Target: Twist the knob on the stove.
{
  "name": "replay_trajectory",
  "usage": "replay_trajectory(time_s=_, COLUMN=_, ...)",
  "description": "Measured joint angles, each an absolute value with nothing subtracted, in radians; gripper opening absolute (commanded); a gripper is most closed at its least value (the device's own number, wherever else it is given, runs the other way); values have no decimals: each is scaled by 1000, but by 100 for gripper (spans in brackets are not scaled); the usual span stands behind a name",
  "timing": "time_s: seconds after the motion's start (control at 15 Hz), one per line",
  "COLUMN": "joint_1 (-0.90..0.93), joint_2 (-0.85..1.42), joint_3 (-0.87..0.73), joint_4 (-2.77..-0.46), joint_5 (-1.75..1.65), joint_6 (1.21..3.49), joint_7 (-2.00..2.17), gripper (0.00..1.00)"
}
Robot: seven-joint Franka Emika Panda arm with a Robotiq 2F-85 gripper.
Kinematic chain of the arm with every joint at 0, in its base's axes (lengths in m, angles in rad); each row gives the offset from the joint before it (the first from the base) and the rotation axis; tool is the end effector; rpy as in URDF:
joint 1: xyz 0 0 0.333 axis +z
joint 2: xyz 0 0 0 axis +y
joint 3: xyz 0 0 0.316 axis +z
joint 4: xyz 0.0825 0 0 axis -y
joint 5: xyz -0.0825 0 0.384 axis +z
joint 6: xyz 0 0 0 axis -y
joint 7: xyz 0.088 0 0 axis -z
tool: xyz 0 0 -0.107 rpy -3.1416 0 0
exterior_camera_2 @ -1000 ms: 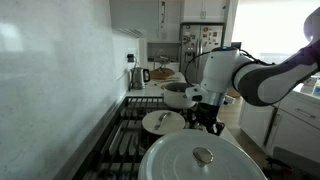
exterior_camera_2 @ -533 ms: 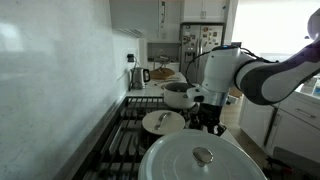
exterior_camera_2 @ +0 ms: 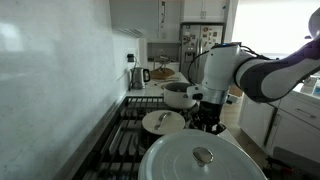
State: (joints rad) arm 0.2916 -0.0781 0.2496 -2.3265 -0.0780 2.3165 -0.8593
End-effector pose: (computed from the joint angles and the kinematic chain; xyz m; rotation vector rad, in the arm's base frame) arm 0.4322 0.2586 0.3761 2.2836 2.0262 0.0793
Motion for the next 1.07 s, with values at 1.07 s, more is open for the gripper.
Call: replay_trajectory(time_s=1.07, joint_1=295, joint_2=-33, joint_3=288, joint_4=-2258, joint_5=-184, joint_6=2217, joint_7=-72, gripper=10)
